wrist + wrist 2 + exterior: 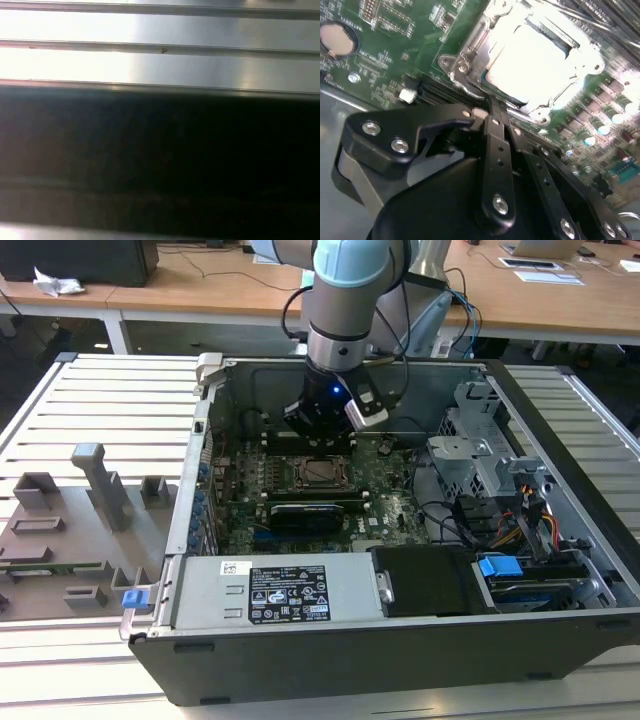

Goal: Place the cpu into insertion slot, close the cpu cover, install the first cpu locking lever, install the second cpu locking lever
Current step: 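Install the first cpu locking lever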

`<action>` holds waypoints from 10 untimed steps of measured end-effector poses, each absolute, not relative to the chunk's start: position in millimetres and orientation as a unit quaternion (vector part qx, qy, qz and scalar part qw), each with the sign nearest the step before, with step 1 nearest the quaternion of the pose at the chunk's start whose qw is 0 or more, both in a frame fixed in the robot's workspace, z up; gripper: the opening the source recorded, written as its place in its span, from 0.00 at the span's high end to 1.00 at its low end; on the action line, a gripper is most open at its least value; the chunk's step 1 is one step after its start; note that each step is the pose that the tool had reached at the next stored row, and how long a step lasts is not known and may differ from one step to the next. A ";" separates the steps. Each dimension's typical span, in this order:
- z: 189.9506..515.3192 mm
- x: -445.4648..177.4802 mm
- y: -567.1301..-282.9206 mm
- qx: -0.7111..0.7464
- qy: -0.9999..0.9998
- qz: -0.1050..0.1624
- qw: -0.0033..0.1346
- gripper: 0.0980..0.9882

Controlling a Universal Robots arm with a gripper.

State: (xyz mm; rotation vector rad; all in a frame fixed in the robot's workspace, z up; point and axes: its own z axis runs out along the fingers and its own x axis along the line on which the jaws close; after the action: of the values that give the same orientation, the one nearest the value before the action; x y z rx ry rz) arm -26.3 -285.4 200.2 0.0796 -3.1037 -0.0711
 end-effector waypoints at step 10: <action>212.4 -17.9 -285.5 0.026 -0.999 -0.021 0.018 0.99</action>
State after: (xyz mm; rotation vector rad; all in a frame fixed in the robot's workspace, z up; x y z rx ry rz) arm -17.9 -285.5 212.4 0.0822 -3.1041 -0.0659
